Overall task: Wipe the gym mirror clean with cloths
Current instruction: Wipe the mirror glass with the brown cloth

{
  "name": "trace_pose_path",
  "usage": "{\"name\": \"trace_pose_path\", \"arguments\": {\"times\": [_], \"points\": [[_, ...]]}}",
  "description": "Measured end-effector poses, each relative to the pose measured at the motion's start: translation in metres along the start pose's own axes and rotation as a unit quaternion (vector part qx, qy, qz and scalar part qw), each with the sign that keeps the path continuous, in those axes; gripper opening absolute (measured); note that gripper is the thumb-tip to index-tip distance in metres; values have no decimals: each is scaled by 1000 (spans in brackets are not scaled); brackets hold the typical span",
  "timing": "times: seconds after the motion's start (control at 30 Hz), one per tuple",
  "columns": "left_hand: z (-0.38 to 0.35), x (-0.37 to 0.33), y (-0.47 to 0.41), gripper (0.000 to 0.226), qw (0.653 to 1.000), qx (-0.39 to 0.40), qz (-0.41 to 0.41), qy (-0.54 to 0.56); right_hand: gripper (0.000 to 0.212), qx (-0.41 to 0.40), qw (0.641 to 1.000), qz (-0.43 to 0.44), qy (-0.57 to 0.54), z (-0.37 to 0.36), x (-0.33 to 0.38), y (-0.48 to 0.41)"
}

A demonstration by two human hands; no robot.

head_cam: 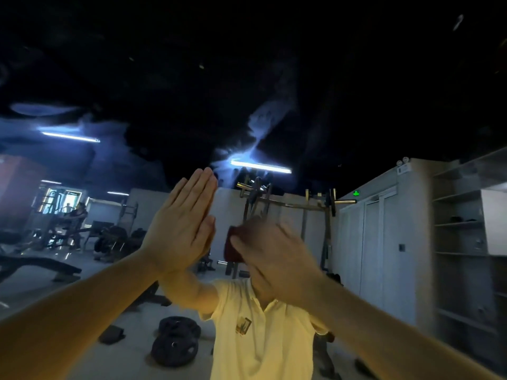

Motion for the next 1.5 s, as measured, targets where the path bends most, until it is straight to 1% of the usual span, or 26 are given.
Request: {"name": "trace_pose_path", "arguments": {"times": [0.03, 0.07, 0.1, 0.17, 0.23, 0.3, 0.33, 0.43, 0.53, 0.57, 0.67, 0.7, 0.77, 0.8, 0.87, 0.93, 0.97, 1.03, 1.13, 1.2, 1.23, 1.27, 1.3, 1.37, 1.43, 1.5], "points": [[-1, -1, 0, 67, 1000, 3, 2, -3, 53, 27, 998, 30, 42, 5, -17, 5], [-1, -1, -1, 68, 1000, 7, 6, -7, 50, 40, 997, 25, 64, 15, -39, 3], [-1, -2, -1, 69, 1000, 11, 10, -11, 44, 18, 997, 5, 78, 24, -66, -4], [-2, -2, -2, 70, 999, 18, 17, -20, 31, -31, 976, -162, 139, 45, -126, -21], [-3, -1, -1, 70, 999, 26, 22, -31, 41, -93, 924, -351, 119, 53, -159, -37], [-3, -4, 0, 70, 999, 25, 28, -38, 49, -143, 884, -439, 72, 47, -150, -50], [-3, -6, 0, 69, 999, 22, 32, -37, 51, -148, 880, -449, 47, 41, -132, -52], [0, -19, -1, 70, 998, 12, 58, -21, 59, -95, 919, -381, -19, 19, -55, -26], [2, -43, 14, 70, 996, 3, 87, 15, 61, -48, 966, -245, -66, 2, 8, 38], [2, -55, 21, 70, 996, 5, 85, 27, 59, -33, 982, -179, -52, -3, 18, 60], [-3, -87, 37, 71, 998, 26, 40, 36, 59, 100, 994, 9, 31, 8, -5, 102], [-5, -94, 38, 71, 999, 30, 26, 30, 55, 123, 991, 7, 43, 17, -27, 103], [-8, -106, 37, 71, 999, 34, 14, 20, 36, 73, 991, -108, 35, 39, -87, 94], [-8, -111, 36, 71, 999, 34, 14, 16, 35, 26, 979, -192, 62, 49, -119, 84], [-10, -121, 37, 72, 999, 29, 11, 14, 49, -29, 932, -352, 87, 64, -164, 61], [-12, -129, 38, 72, 1000, 15, 16, 18, 57, -70, 885, -459, 47, 62, -171, 36], [-13, -131, 39, 72, 999, 6, 25, 23, 59, -91, 870, -484, 19, 55, -158, 24], [-16, -134, 42, 71, 997, -15, 59, 43, 61, -114, 884, -454, -4, 40, -109, 18], [-18, -142, 48, 71, 991, -36, 107, 67, 57, -64, 964, -257, -29, 15, -43, 53], [-21, -149, 51, 72, 991, -33, 109, 64, 53, 10, 995, -99, 2, 18, -41, 87], [-24, -151, 52, 73, 991, -30, 111, 61, 45, 50, 997, -47, 34, 23, -54, 101], [-26, -153, 52, 73, 991, -27, 115, 57, 32, 67, 996, -51, 28, 31, -70, 112], [-29, -153, 52, 73, 991, -24, 120, 53, 21, 58, 994, -73, 50, 37, -91, 126], [-31, -154, 52, 74, 991, -21, 123, 43, 42, -2, 969, -242, 52, 42, -136, 154], [-33, -155, 53, 74, 992, -25, 120, 40, 57, -58, 911, -404, 55, 39, -156, 171], [-33, -154, 52, 75, 992, -26, 119, 41, 60, -83, 864, -495, 30, 27, -136, 159]]}}
Point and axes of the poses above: each hand's wrist, its own y-axis away from the middle knuckle, its own z-axis out of the back of the hand, x = y × z, the point moved 1 cm from there along -y, towards the middle knuckle, and after that the axes turned 9 degrees about x, right-handed, at the moved point
